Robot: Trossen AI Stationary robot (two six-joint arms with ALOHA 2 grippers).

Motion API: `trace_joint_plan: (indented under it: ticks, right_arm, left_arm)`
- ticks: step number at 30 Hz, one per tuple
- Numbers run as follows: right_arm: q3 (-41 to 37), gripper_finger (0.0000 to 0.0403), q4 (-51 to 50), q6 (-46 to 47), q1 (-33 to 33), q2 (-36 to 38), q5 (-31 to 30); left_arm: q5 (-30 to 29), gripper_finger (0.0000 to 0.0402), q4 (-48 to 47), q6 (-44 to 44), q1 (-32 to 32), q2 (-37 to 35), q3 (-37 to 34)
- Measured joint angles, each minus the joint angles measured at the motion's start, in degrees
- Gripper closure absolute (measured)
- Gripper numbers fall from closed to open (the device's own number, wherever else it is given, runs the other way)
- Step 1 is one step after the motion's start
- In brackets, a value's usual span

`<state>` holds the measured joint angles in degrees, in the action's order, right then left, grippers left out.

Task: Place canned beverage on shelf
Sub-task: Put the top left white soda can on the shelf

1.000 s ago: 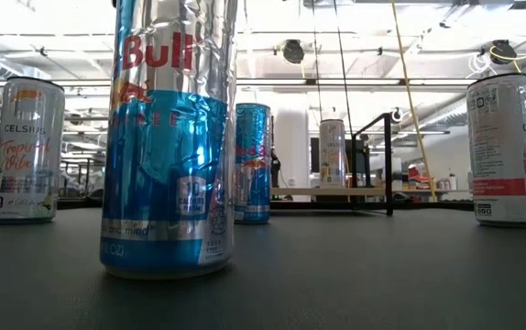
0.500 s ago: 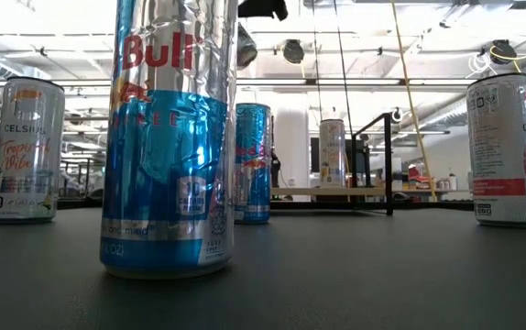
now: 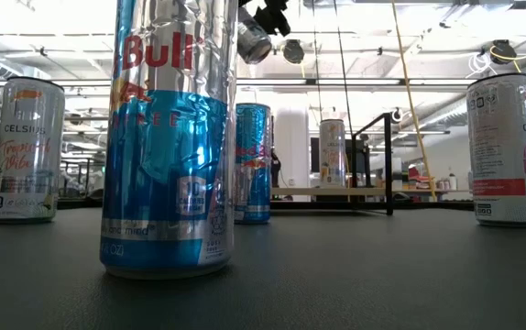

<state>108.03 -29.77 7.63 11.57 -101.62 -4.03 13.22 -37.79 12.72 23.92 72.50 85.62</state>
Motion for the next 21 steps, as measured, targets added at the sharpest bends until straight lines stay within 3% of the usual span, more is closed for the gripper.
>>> trace_joint_plan:
  ticks: [9,17,21]
  right_arm:
    - [0.00,0.0163,-0.65,1.63,2.26,0.15,7.21]
    - [-0.26,0.0152,-1.29,3.68,5.58,2.55,11.16]
    - [-0.09,0.0151,5.44,5.32,8.02,3.40,15.43]
  left_arm:
    - [-1.01,0.0158,0.74,1.11,0.10,-0.05,0.00]
    - [-6.73,0.0096,0.56,-1.19,2.00,-4.14,0.08]
    - [-7.48,0.0062,-2.66,-2.74,2.02,-6.17,0.20]
